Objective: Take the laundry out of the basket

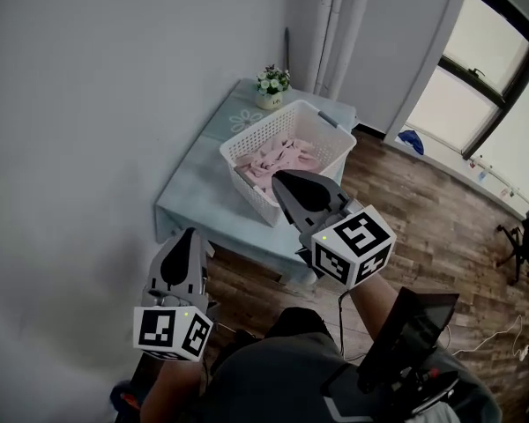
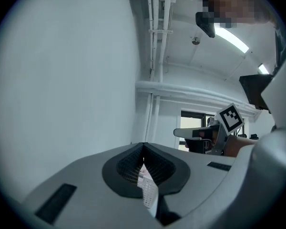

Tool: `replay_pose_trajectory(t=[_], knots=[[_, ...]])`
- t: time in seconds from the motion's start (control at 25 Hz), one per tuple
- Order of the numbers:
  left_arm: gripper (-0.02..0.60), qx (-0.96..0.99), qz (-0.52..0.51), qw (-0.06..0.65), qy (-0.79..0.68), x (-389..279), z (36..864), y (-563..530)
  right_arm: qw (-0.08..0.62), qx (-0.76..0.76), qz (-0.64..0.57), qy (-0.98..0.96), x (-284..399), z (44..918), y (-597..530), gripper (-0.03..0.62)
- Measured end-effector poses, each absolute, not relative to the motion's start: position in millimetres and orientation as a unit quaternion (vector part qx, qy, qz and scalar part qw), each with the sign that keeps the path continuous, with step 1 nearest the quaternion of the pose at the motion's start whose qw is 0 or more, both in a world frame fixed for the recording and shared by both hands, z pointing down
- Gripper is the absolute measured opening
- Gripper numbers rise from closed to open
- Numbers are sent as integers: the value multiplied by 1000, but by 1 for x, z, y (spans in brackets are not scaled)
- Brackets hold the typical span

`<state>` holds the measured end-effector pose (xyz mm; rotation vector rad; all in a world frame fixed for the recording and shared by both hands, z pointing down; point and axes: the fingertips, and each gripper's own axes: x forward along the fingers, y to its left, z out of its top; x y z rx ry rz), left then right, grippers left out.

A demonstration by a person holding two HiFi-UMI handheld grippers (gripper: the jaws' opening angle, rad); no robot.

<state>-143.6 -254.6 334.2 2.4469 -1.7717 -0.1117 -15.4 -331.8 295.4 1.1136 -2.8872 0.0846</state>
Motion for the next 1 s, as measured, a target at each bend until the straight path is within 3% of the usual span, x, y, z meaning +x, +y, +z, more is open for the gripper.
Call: replay_pose_trajectory(t=[0.44,1.0], knots=[[9,785,-12,62,-617,-111,337,-335,124,272,-50,-953,16,312,-437,36],[9,726,31,88,-682,-108,376,-395,341,-6,-145,-929,4,433,-508,340]])
